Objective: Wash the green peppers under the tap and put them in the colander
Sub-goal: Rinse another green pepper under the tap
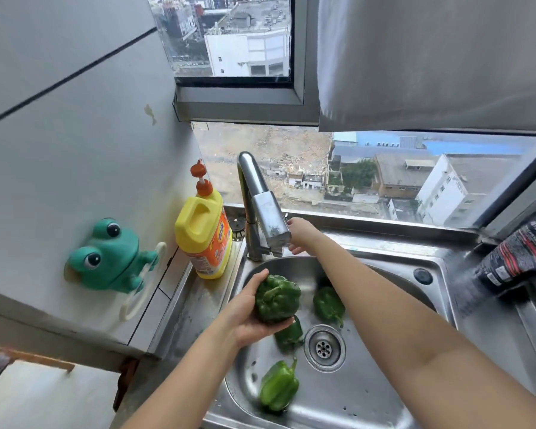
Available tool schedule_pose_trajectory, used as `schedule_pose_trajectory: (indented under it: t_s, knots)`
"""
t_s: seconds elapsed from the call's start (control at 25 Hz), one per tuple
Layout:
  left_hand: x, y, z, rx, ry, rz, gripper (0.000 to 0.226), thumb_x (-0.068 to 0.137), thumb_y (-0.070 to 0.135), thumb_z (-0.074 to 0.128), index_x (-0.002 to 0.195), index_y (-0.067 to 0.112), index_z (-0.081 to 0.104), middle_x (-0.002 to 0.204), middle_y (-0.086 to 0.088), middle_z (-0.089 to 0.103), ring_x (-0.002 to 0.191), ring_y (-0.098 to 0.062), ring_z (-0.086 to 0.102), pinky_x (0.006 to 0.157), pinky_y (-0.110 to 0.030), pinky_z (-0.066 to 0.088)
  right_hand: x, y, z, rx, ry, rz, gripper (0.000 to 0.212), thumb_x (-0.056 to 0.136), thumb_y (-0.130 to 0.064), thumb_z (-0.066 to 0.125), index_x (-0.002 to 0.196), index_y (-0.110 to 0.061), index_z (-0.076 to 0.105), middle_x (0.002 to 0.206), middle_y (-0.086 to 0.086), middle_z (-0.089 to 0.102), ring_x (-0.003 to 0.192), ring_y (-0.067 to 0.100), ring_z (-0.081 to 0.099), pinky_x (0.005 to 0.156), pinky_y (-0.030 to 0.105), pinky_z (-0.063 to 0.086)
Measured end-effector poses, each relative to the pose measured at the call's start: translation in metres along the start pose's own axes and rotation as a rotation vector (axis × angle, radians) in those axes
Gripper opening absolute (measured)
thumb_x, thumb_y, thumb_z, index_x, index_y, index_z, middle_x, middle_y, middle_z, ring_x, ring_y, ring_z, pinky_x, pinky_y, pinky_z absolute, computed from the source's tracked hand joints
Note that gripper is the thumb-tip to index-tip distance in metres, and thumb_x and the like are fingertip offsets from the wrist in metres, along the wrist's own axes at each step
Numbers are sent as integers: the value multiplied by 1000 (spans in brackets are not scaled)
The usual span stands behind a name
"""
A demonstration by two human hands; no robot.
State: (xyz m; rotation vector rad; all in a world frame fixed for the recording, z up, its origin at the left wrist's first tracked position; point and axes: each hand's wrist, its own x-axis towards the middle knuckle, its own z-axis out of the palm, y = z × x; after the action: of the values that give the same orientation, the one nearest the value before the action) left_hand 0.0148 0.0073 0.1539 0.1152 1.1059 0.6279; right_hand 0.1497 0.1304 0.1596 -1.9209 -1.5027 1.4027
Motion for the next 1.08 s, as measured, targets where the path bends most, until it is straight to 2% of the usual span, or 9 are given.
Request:
schedule_pose_trajectory:
  t_s: [0.08, 0.16, 0.32, 0.4, 0.48, 0.64, 0.88, 0.96, 1.08]
  knots:
    - [0, 5, 4, 38, 5, -8, 33, 76, 41, 68, 95, 14, 63, 91, -18, 67, 91, -34, 61, 83, -50, 49, 11, -4, -3, 25, 37, 14, 34, 95, -33, 48, 92, 0, 56, 87, 17, 61, 72, 29, 59, 63, 35, 54]
    - [1, 8, 6, 59, 8, -16, 39, 69, 39, 72, 98, 14, 62, 94, -18, 67, 94, -35, 61, 83, -52, 50, 16, -5, -7, -18, 46, 21, 30, 96, -29, 45, 80, -5, 53, 78, 14, 61, 61, 26, 60, 54, 30, 53]
    - [6, 12, 7, 11, -8, -43, 37, 76, 40, 69, 100, 13, 62, 94, -19, 68, 94, -35, 62, 86, -53, 49, 24, -7, -12, -41, -20, -34, 18, 95, -12, 43, 82, -5, 53, 81, 13, 55, 53, 15, 51, 32, 12, 36]
    - [10, 14, 7, -15, -6, -60, 35, 78, 41, 68, 98, 12, 63, 91, -19, 70, 92, -35, 63, 84, -52, 50, 26, -1, -13, 61, -44, -38, 23, 94, -10, 45, 73, -6, 54, 77, 13, 52, 49, 15, 52, 32, 11, 36]
    - [11, 13, 7, -31, -23, -75, 34, 79, 41, 66, 94, 12, 64, 85, -18, 71, 90, -34, 63, 78, -53, 53, 27, 17, -11, 256, -70, -2, 27, 94, -9, 44, 69, -7, 55, 73, 13, 52, 44, 14, 57, 38, 15, 44]
    - [10, 10, 8, -90, -73, -128, 41, 67, 39, 70, 95, 9, 65, 89, -21, 70, 92, -36, 61, 70, -57, 53, 21, 41, -7, 508, -107, 5, 19, 97, -5, 40, 91, 2, 56, 77, 15, 58, 46, 9, 65, 44, 18, 50]
    - [6, 6, 11, -120, -81, -155, 44, 65, 36, 71, 96, 6, 63, 90, -24, 69, 93, -38, 61, 70, -59, 52, 19, 40, -6, 484, -69, -5, 19, 97, -9, 44, 82, -7, 56, 82, 11, 57, 65, 17, 62, 59, 23, 57]
    - [3, 5, 11, -128, -86, -149, 43, 65, 35, 70, 96, 6, 63, 88, -24, 70, 92, -38, 61, 71, -59, 51, 16, 41, -3, 489, -77, 15, 18, 98, -16, 44, 102, -3, 56, 92, 14, 59, 78, 21, 62, 66, 26, 56]
    - [1, 0, 12, -154, -72, -100, 43, 65, 34, 69, 98, 8, 63, 89, -24, 70, 92, -38, 61, 75, -58, 52, -12, 50, 8, 434, -13, 31, 44, 99, -27, 44, 138, -9, 39, 125, 14, 52, 106, 25, 57, 83, 32, 52]
